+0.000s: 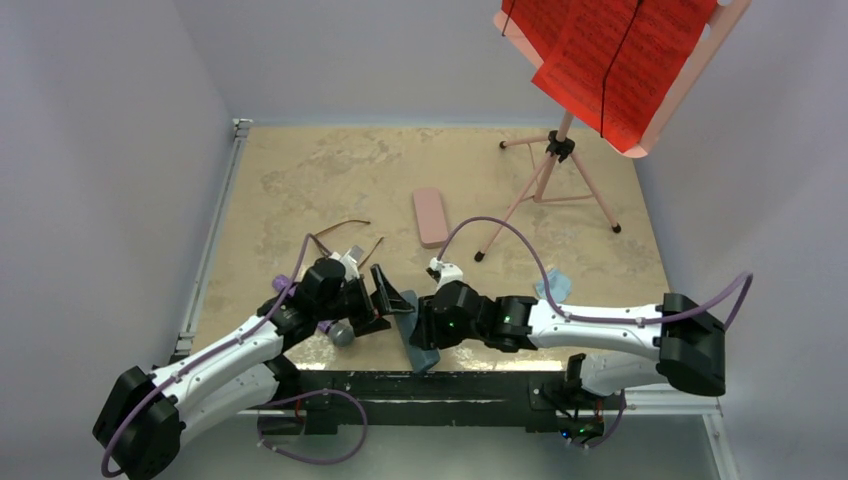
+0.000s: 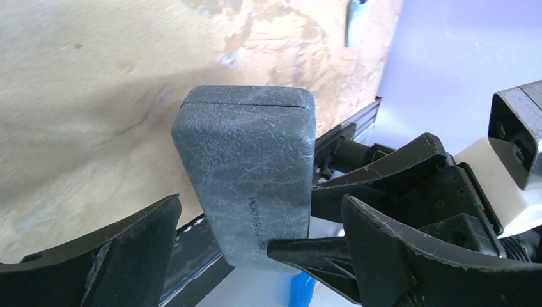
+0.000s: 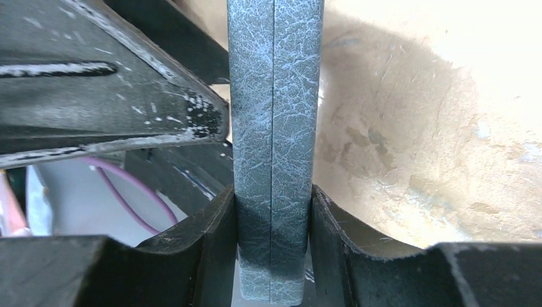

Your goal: Organize the sunglasses

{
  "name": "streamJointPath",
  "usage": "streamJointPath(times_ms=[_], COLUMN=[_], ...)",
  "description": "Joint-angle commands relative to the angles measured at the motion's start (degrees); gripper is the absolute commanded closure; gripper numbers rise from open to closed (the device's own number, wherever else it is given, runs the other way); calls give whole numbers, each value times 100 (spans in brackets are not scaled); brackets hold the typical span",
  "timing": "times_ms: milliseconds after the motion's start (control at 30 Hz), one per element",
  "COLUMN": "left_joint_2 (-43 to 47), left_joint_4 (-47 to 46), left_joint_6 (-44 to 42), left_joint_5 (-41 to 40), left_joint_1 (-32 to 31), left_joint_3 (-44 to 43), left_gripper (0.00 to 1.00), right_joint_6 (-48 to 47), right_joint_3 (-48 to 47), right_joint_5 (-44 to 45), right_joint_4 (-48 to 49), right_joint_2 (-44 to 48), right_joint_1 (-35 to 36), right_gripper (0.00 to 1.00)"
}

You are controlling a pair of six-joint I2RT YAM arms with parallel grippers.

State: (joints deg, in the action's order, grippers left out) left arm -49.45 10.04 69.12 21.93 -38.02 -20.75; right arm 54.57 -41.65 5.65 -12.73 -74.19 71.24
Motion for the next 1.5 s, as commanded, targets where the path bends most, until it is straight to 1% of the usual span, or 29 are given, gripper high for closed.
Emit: streamJointPath(times_ms=[0,233,467,567,633,700,733,833,867,900,933,967,1067,1100,1200,1267,1333,1400,1467], left_joint_2=[-57,-334,-462,-483,-520,-577,-611,-714,-735,-750,-756,-747,-642,-599,-568,-631,-714,-758,-731], left_joint_4=[-836,-671,-536,-587,-603,-718,-814,-907,-1111,-1192,-1245,-1288,-1532,-1657,-2050,-2359,-2821,-3291,-3421], left_joint_6=[67,29,34,17,5,4,0,-30,-68,-123,-185,-250,-568,-696,-1013,-1185,-1178,-1118,-1125], left_joint_5=[195,-176,-441,-487,-492,-429,-362,-189,-143,-91,-53,-6,259,396,1003,1609,2077,2412,2523], left_joint_1=[-26,-239,-370,-382,-383,-390,-390,-390,-390,-390,-390,-386,-382,-369,-263,-225,-215,-208,-213], left_joint_3=[-131,-424,-521,-537,-568,-591,-590,-627,-637,-633,-636,-633,-605,-577,-542,-509,-433,-361,-365], left_gripper=[0,0,0,3,10,20,29,50,58,76,96,100,100,100,100,100,100,100,100], right_joint_6=[328,313,293,299,296,270,250,165,102,16,-105,-235,-600,-746,-1006,-1216,-1415,-1575,-1637], right_joint_3=[-110,-212,-221,-212,-209,-182,-178,-150,-88,-41,-7,6,-32,-3,259,568,867,950,1012], right_joint_5=[568,617,727,711,682,633,590,494,407,316,236,140,-95,-249,-911,-1735,-2358,-2419,-2391], right_joint_4=[163,168,361,389,426,524,553,683,785,917,1003,1039,823,802,957,1542,1982,1981,1867], right_joint_2=[435,491,619,656,698,721,721,741,761,795,833,869,1021,1110,1540,1846,2087,2299,2491], right_joint_1=[15,17,13,12,12,12,12,12,12,12,12,8,-12,-42,-280,-558,-720,-778,-852], right_gripper=[66,67,68,68,68,68,68,67,66,63,55,43,18,13,10,10,10,10,10])
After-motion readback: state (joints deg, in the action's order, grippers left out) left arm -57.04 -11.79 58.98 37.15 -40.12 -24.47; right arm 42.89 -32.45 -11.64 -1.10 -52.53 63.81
